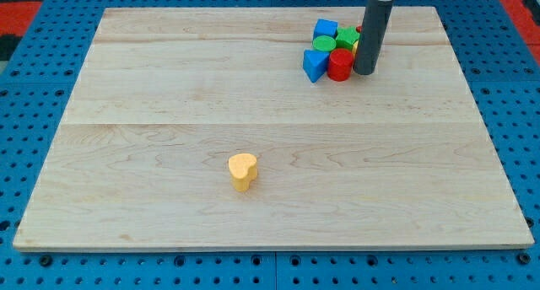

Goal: Slide the yellow heart below the blue triangle

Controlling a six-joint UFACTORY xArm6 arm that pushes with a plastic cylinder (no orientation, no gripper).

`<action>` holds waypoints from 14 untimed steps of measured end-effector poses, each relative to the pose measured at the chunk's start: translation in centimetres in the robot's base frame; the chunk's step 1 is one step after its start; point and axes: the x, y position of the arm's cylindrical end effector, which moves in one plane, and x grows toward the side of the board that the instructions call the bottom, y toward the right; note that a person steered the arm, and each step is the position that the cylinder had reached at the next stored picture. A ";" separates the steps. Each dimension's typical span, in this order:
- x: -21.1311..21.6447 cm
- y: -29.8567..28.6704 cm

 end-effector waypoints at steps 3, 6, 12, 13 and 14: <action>5.6 1.3; 20.1 -2.1; 16.5 -19.0; 14.3 -20.7; 12.5 -24.4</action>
